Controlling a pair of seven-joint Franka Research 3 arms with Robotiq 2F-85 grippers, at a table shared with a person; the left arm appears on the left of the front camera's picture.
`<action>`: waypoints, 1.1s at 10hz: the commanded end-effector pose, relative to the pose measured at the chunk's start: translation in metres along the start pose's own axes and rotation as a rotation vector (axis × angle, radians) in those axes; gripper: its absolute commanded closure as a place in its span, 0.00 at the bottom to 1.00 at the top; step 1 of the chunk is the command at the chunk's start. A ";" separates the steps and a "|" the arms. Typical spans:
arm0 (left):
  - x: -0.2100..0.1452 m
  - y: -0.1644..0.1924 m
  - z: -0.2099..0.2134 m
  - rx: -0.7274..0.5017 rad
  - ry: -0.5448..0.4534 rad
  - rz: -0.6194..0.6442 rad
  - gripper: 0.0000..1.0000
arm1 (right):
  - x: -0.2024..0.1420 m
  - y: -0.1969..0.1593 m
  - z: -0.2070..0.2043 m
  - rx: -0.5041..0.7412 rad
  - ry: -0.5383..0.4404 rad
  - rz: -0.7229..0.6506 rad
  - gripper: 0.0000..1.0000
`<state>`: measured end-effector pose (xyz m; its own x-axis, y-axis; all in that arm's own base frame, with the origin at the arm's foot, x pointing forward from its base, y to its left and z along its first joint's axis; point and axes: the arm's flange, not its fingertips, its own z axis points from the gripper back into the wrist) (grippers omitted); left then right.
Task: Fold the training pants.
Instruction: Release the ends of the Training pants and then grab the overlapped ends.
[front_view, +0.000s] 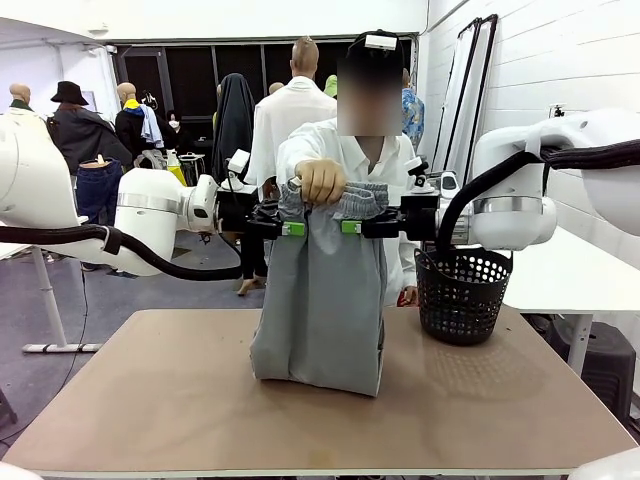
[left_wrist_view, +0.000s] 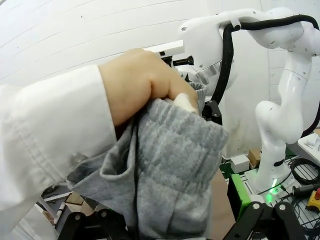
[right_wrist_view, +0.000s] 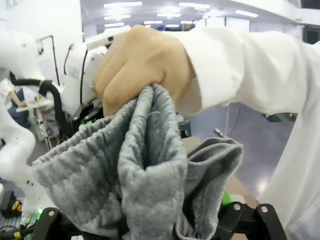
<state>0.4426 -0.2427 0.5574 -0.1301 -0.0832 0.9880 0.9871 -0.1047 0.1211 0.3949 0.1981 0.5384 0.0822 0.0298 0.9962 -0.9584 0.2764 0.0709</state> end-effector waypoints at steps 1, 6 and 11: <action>0.004 0.006 -0.008 -0.004 0.019 0.024 0.00 | -0.010 -0.007 -0.015 0.044 -0.043 0.006 0.00; 0.001 0.013 -0.020 0.081 0.015 0.029 0.37 | -0.003 -0.027 -0.022 0.180 0.009 0.056 0.18; -0.002 0.015 -0.006 0.066 -0.020 0.034 1.00 | 0.002 -0.043 -0.015 0.171 0.013 0.061 1.00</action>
<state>0.4542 -0.2500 0.5542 -0.1079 -0.0939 0.9897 0.9941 -0.0208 0.1064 0.4322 0.1971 0.5342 0.0389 0.0500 0.9980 -0.9905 0.1336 0.0319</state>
